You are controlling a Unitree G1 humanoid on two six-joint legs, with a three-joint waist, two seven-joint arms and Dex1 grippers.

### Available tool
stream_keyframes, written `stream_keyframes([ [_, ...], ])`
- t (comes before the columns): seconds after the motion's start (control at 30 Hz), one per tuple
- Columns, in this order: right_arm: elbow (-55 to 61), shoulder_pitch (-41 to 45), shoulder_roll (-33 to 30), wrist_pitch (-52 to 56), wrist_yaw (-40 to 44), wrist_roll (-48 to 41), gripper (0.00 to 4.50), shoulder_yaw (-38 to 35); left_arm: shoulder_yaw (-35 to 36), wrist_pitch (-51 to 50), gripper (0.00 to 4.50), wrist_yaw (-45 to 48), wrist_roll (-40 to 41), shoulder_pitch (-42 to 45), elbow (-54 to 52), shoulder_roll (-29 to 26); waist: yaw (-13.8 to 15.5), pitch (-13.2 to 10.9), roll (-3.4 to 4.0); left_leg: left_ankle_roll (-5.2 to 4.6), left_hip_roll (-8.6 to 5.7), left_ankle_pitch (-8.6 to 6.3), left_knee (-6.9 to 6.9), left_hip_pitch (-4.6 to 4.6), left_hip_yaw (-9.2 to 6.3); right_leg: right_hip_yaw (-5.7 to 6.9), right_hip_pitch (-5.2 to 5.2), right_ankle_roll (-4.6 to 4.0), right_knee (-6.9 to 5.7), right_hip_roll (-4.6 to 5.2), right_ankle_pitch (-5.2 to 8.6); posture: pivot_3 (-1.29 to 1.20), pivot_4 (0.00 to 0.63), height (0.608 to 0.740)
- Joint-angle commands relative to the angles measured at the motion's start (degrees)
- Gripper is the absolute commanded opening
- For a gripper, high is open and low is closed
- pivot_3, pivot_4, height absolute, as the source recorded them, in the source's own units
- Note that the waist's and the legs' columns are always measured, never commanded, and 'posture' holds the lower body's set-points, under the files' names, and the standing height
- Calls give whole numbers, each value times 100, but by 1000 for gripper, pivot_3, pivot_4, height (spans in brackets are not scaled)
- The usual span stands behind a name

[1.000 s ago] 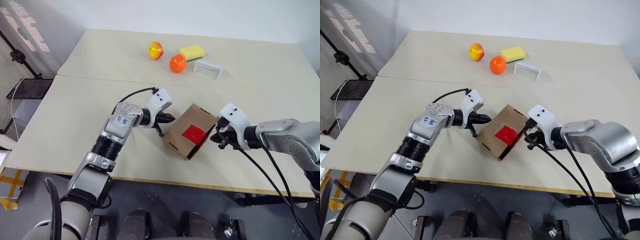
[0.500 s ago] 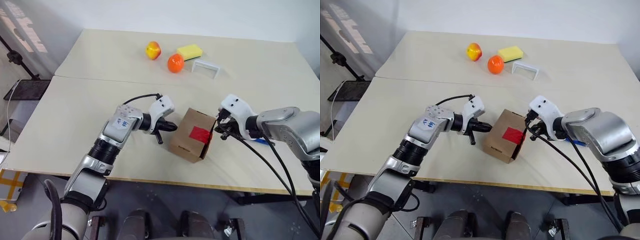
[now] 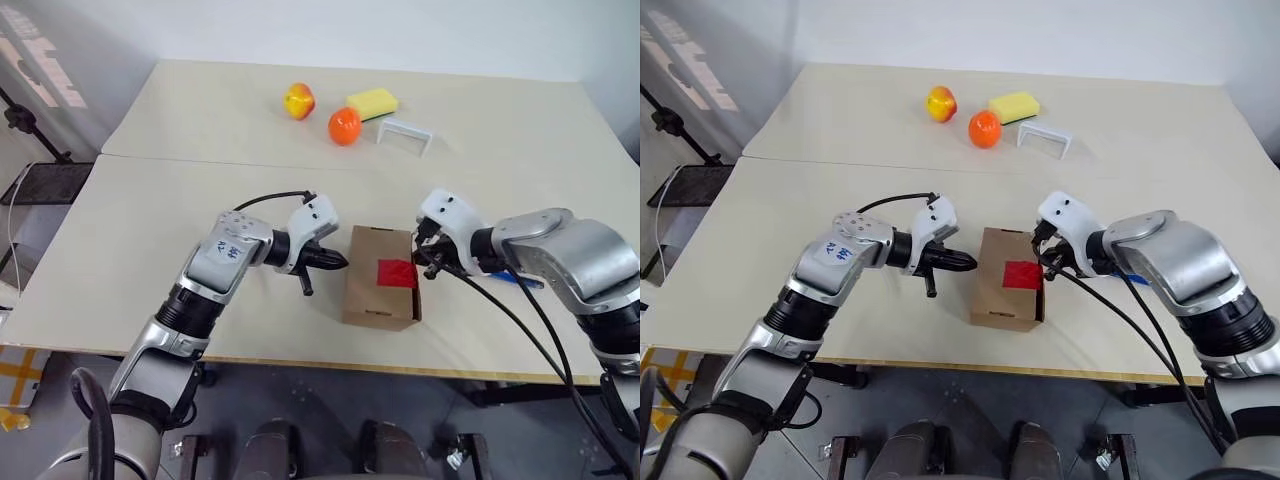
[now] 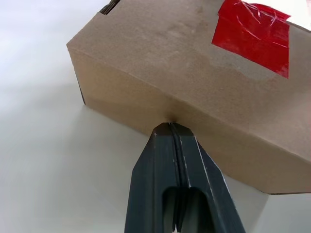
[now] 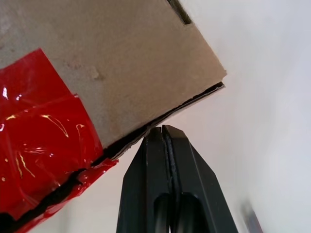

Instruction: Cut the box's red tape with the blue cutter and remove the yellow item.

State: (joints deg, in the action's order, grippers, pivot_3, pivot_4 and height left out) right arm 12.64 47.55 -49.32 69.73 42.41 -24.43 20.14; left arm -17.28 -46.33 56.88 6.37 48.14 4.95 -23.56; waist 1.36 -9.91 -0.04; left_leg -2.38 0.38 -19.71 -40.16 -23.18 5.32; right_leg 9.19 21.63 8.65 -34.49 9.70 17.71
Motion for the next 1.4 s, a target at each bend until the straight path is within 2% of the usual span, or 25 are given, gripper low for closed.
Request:
stream_keyframes([
  [0.03, 16, 230, 158, -114, 204, 42, 37, 51, 72, -14, 0, -100, 86, -4, -245, -50, 2, 0, 0, 0, 0, 0, -1, 0, 0, 0, 0, 0, 0, 0, 0, 0, 150, 740],
  [0.33, -313, 475, 355, -102, 272, 405, 37, 176, 92, 251, 0, -231, 22, 96, 91, -153, -5, 0, 0, 0, 0, 0, -1, 0, 1, 0, 3, 0, -5, 0, 0, 0, 150, 740],
  [0.47, -369, 424, 120, -336, 71, 719, 37, -82, 353, 243, 0, -274, 97, 243, 224, -292, -5, 0, 0, 0, -1, 0, -1, 0, 3, 0, 7, 0, -20, 0, 0, 0, 150, 740],
  [0.57, -341, 381, -151, -492, 119, 804, 37, -319, 811, -45, 0, -164, 548, 456, 251, -266, 5, 0, 0, 0, -1, 0, -1, -3, 2, -4, 13, 0, -21, 1, 0, 0, 150, 740],
  [0.67, -114, 339, -359, -335, 299, 673, 920, -487, 1023, -185, 0, -58, 863, 641, 267, -180, -4, 0, 0, 1, -2, 0, -1, -2, 0, -4, 13, 0, -24, 1, 0, 0, 150, 740],
  [0.73, -101, 395, -263, -195, 175, 646, 1553, -713, 1093, -247, 0, -79, 1014, 793, 320, -56, -13, 0, 0, 1, 0, 0, 1, -1, 1, -3, 14, 0, -26, 1, 0, 0, 150, 740],
  [0.87, 18, 486, -23, 156, 95, 409, 2906, -1117, 539, 211, 0, -70, 759, 919, 609, 282, -5, 0, 0, 1, -1, 0, -2, -1, 4, -4, 14, 0, -28, 1, 0, 0, 150, 740],
  [1.0, 168, 391, 205, 321, -11, 307, 4316, -1138, -10, 698, 0, 24, 423, 870, 858, 400, -11, 0, 0, 1, -3, 0, -2, 0, 13, -3, 14, 0, -34, 1, 0, 0, 150, 740],
  [1.03, 224, 318, 229, 316, -1, 280, 4451, -1116, -132, 827, 0, 40, 326, 865, 912, 394, -12, 0, 0, 1, -3, 0, -2, 0, 16, -3, 16, 0, -34, 1, 0, 0, 150, 740],
  [1.17, 325, -14, 162, 216, 29, 299, 4451, -933, -474, 1247, 0, 134, 12, 838, 1107, 356, 0, 0, 0, 1, -3, 0, -1, -2, 20, -4, 20, 0, -38, 1, 0, 0, 150, 740],
  [1.4, 488, -370, -4, 155, 147, 245, 4451, -895, -468, 1312, 0, 220, -59, 774, 1094, 322, 0, 0, -1, 1, -2, 0, -5, 1, 16, -6, 18, 0, -41, 1, 0, 0, 150, 740],
])
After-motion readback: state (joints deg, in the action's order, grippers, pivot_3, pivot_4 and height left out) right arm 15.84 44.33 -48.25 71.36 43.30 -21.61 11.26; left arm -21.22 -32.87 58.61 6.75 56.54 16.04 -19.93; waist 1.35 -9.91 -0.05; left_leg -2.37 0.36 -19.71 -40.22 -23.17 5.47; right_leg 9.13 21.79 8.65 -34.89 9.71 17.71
